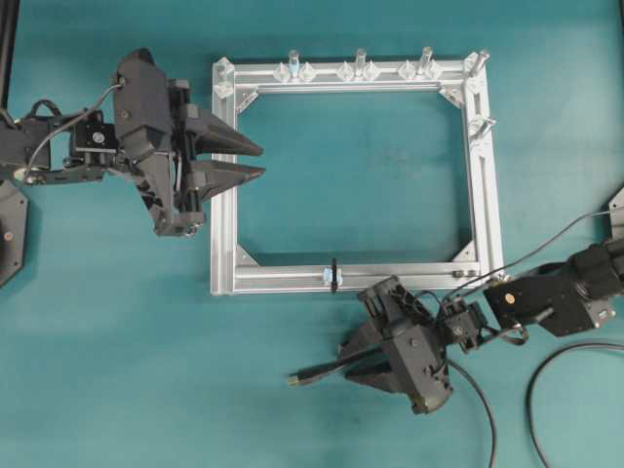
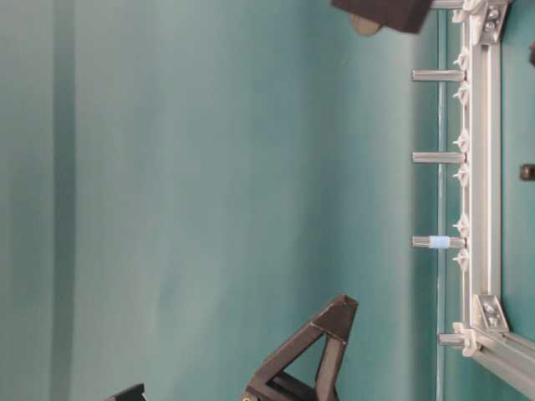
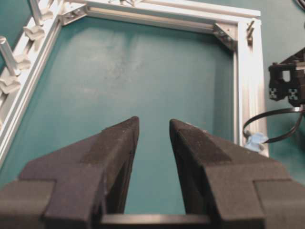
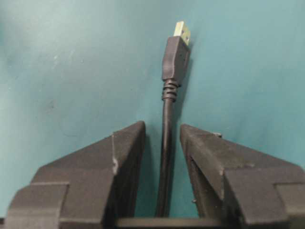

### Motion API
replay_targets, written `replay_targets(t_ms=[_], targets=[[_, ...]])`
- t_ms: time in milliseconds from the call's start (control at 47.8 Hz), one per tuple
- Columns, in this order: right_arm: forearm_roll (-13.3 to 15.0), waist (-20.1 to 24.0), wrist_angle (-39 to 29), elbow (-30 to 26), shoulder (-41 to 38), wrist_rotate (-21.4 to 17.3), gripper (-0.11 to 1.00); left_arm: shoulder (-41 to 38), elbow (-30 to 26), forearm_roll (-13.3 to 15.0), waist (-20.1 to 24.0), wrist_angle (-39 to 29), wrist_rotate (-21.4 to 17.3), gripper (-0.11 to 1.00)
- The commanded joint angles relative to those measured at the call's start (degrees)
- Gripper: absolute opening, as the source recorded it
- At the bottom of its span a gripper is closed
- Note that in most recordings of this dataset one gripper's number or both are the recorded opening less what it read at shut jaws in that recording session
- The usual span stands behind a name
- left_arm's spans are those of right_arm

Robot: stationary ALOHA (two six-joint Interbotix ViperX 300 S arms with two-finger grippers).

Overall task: Insert the wire through the string loop located in the center.
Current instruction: 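Move the right gripper with the USB plug rightward along the frame's near rail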

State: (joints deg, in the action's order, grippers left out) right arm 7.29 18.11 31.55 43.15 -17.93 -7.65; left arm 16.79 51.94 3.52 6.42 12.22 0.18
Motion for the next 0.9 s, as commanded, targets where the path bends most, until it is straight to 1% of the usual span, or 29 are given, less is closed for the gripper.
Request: replay_targets(t_ms=[0, 230, 293, 355, 439, 481, 648, 878], targets=[[0.00, 0.18, 0.18, -0.70, 0.62, 0.09, 0.41, 0.44, -0.62, -0.09, -0.44, 0.26, 0.26, 0.35], [0.00, 0.18, 0.09, -0.70, 0.09, 0.09, 0.40, 0.44, -0.35, -0.09, -0.53, 0.18, 0.26, 0.35], [0.00, 0.18, -0.35, -0.53, 0.09, 0.00, 0.37, 0.44, -0.18, -0.09, -0.62, 0.18, 0.26, 0.35], [-0.09, 0.18, -1.41, -0.62, 0.09, -0.18, 0.30, 0.53, -0.18, 0.00, -0.62, 0.18, 0.26, 0.35], [-0.18, 0.26, -3.16, -0.79, 0.09, -0.44, 0.13, 0.62, 0.00, -0.09, -0.62, 0.18, 0.26, 0.35], [-0.18, 0.18, -4.13, -0.97, 0.18, -0.88, 0.07, 0.70, 0.09, -0.09, -0.70, 0.18, 0.26, 0.35], [-0.18, 0.18, -5.19, -1.14, 0.09, -2.46, 0.06, 0.79, 0.18, -0.09, -0.88, 0.18, 0.35, 0.35], [-0.18, 0.18, -5.45, -1.23, 0.70, -2.64, 0.06, 0.79, 0.35, -0.09, -1.41, 0.18, 0.35, 0.35]])
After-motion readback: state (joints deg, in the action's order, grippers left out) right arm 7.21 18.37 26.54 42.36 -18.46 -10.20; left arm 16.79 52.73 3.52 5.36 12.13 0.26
